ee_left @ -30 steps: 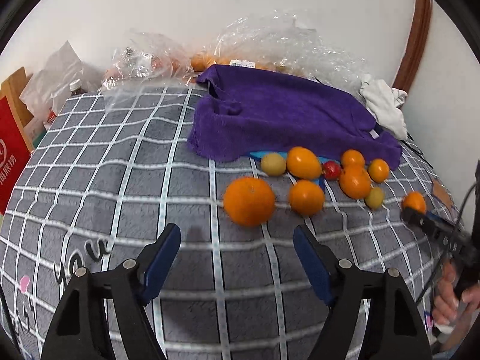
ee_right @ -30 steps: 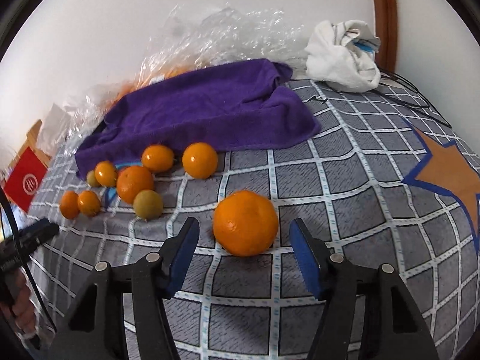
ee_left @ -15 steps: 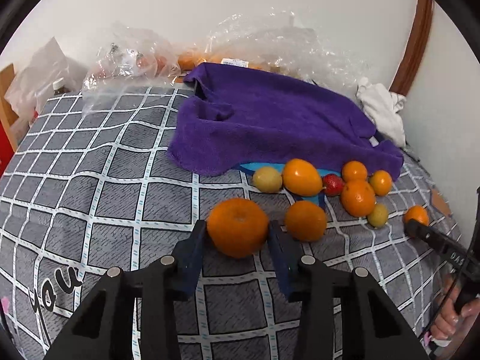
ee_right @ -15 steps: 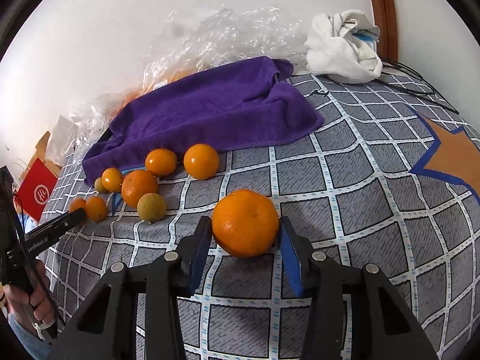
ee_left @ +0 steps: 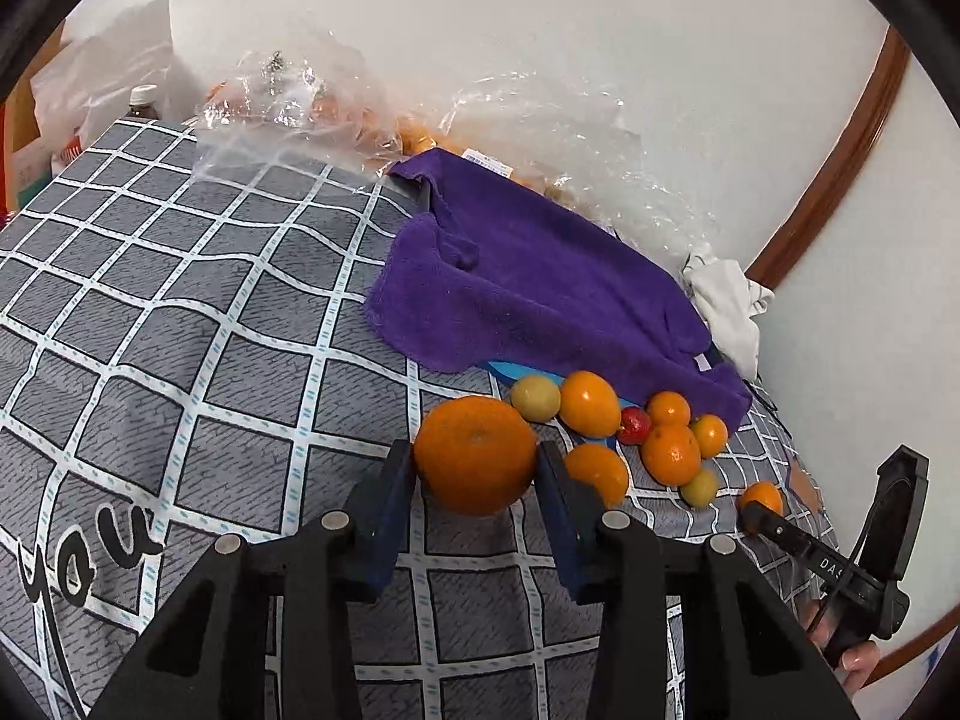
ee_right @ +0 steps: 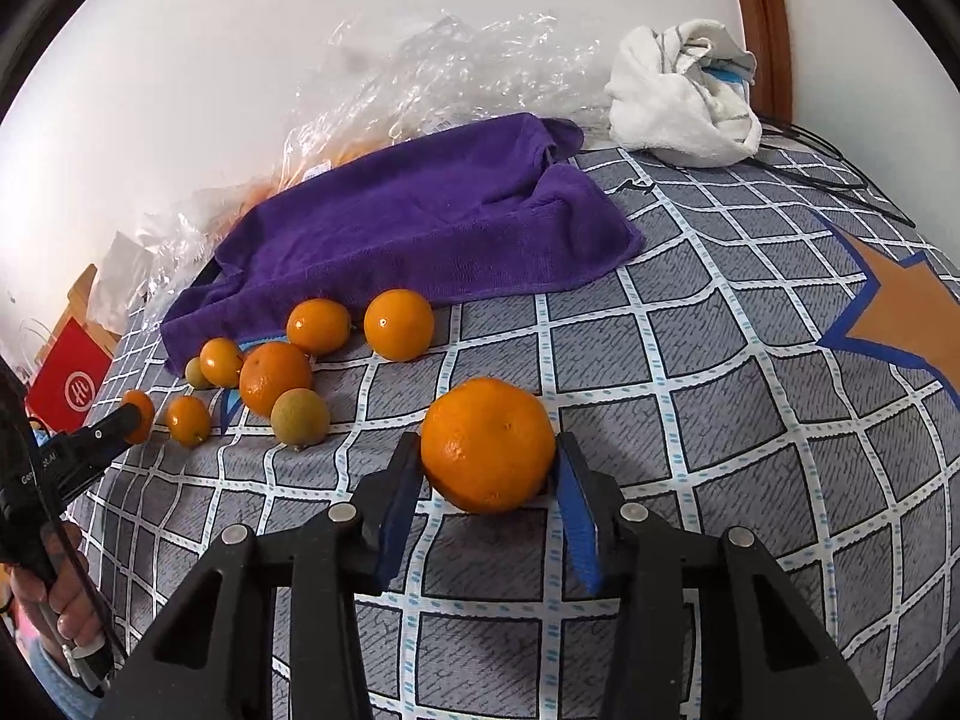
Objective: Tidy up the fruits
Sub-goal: 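Lift and carry both held oranges over the purple towel with both tools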
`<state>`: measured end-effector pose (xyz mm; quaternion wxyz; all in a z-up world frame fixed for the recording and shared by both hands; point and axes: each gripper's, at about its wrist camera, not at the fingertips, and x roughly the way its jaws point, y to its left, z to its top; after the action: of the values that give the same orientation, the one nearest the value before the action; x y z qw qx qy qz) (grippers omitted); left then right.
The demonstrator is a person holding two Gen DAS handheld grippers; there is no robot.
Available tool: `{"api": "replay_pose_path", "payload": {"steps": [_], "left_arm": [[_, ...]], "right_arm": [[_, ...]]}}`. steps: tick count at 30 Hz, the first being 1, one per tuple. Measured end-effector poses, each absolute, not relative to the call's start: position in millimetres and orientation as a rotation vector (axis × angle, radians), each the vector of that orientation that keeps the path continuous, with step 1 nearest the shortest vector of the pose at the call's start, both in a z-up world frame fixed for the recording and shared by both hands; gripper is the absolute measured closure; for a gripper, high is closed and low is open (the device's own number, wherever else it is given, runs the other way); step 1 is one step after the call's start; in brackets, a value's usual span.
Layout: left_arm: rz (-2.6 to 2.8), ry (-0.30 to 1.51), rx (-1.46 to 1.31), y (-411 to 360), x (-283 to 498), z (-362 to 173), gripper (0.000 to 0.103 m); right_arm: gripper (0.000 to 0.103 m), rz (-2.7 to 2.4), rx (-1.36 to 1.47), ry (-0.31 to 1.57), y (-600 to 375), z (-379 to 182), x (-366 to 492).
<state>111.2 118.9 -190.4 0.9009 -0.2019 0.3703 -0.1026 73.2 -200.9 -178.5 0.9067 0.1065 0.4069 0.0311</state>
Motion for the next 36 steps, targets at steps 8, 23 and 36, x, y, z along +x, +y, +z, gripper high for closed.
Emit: {"api": "replay_pose_path", "payload": {"steps": [8, 23, 36], "left_arm": [[-0.208, 0.754, -0.401, 117, 110, -188, 0.064], [-0.155, 0.768, -0.353, 126, 101, -160, 0.064], [-0.142, 0.710, -0.310, 118, 192, -64, 0.064]], "right_arm": [[0.061, 0.072, 0.256, 0.803, -206, -175, 67], [0.061, 0.034, 0.240, 0.789, -227, -137, 73], [0.061, 0.106, 0.168, 0.627, -211, -36, 169]]}}
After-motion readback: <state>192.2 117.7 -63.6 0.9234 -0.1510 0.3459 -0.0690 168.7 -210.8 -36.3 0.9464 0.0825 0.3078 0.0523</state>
